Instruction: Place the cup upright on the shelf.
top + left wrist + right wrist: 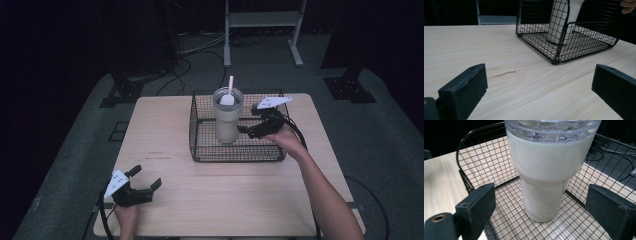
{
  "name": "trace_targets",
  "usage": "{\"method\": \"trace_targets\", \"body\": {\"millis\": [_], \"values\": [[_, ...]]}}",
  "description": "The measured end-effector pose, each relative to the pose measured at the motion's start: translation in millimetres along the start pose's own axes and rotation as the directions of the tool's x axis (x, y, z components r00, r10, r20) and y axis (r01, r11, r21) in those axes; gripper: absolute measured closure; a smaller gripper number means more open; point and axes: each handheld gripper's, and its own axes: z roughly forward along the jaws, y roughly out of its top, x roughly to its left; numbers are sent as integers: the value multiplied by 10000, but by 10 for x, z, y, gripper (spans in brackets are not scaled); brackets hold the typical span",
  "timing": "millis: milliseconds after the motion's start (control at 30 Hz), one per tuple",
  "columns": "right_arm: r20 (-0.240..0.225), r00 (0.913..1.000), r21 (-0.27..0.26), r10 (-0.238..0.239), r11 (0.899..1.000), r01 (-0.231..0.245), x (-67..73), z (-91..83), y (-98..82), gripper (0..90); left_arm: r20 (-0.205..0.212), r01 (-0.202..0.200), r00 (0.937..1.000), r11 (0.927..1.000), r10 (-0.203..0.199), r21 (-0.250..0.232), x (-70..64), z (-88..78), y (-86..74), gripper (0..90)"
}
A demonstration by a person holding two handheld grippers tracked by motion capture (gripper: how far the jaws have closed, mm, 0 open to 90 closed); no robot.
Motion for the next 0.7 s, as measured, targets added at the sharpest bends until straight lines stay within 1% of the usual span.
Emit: {"method": "trace_targets", "body": {"millis": [67,133,233,267,333,367,500,667,700], "values": [[-7,10000,24,-64,10000,64,11,-29,-11,87,-5,-4,10000,10000,4,2,0,1,0,0],[-67,10000,-24,27,10000,-27,27,-59,-23,86,-6,-10,10000,10000,10,7,-1,1,0,0],[-109,9999,-80,-45,10000,44,49,-109,-37,87,-13,-16,10000,10000,16,20,-3,3,0,0],[-138,9999,-24,-29,10000,29,58,-121,-40,87,-15,-28,10000,10000,28,27,-4,4,0,0],[-137,9998,93,-157,9998,159,82,-145,-43,87,-18,-46,10000,10000,46,35,-5,5,0,0],[-190,9996,-12,-198,9998,198,100,-180,-44,87,-22,-48,10000,10000,48,40,-5,6,0,0],[-256,9994,-49,-218,9998,217,128,-235,-74,87,-17,-47,10000,10000,47,36,-6,6,0,0],[-333,9992,-17,-225,9997,225,156,-268,-123,87,-26,-33,10000,10000,33,38,-5,7,0,0],[-353,9991,65,-239,9997,242,163,-276,-130,87,-28,-40,10000,10000,40,49,-6,7,0,0]]}}
